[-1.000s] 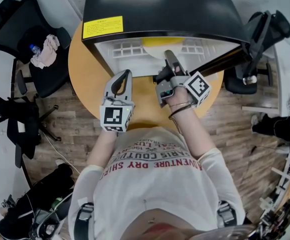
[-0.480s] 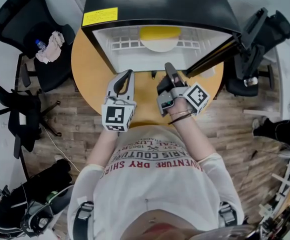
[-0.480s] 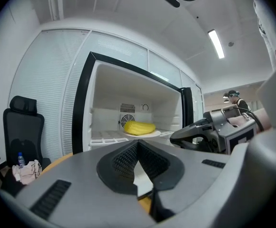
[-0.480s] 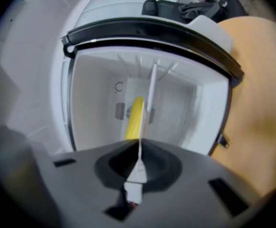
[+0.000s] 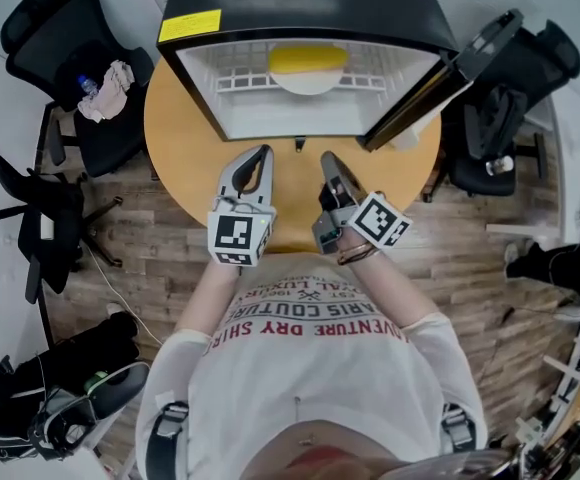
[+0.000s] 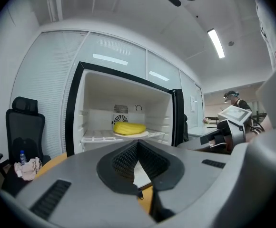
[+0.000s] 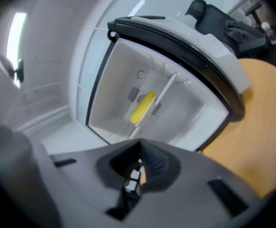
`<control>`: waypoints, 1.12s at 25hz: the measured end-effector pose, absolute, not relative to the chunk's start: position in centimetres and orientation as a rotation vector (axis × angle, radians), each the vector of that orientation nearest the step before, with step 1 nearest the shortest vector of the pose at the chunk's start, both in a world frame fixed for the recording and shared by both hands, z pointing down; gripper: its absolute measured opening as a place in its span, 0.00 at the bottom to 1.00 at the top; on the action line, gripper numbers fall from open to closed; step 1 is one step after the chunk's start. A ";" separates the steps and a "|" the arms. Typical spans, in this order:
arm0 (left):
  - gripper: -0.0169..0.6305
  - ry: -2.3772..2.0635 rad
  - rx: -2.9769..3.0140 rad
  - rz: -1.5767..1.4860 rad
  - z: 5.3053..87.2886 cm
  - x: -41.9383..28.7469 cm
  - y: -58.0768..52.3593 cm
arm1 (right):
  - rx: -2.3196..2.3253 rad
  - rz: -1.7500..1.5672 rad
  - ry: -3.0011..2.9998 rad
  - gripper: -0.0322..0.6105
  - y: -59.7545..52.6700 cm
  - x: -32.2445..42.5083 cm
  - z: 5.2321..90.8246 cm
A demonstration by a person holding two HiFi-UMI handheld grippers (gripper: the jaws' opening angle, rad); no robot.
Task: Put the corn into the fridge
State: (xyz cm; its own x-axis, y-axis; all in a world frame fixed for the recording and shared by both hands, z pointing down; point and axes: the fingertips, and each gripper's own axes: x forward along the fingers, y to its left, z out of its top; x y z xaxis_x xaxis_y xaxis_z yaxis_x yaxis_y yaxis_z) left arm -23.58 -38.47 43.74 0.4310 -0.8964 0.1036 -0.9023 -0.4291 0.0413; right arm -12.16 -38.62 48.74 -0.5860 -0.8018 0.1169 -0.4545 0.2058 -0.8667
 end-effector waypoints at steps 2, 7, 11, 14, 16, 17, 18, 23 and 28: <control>0.07 -1.629 2.579 0.106 43.8 -23.3 -38.0 | -1.210 -1.251 2.239 0.09 -38.1 -11.7 48.9; 0.07 -1.644 2.560 0.125 44.2 -23.3 -37.2 | -1.425 -0.868 2.517 0.09 -38.0 -10.0 48.6; 0.07 -1.645 2.543 0.142 44.7 -23.3 -36.8 | -1.466 -0.579 2.694 0.09 -37.8 -10.1 47.5; 0.07 -1.641 2.544 0.153 44.9 -23.2 -36.6 | -1.456 -0.401 2.796 0.09 -37.6 -10.8 46.5; 0.07 -1.643 2.542 0.160 44.9 -23.4 -36.6 | -1.455 -0.282 2.852 0.09 -37.6 -11.4 45.9; 0.07 -1.646 2.541 0.164 44.9 -23.5 -36.6 | -1.462 -0.232 2.870 0.09 -37.7 -11.5 45.7; 0.07 -1.648 2.541 0.168 44.9 -23.6 -36.6 | -1.472 -0.188 2.880 0.09 -37.8 -11.6 45.4; 0.07 -1.645 2.558 0.178 44.6 -23.5 -36.9 | -1.494 -0.071 2.893 0.09 -38.5 -11.6 44.5; 0.07 -1.649 2.566 0.184 44.5 -23.5 -37.1 | -1.486 -0.041 2.909 0.09 -38.8 -11.7 44.4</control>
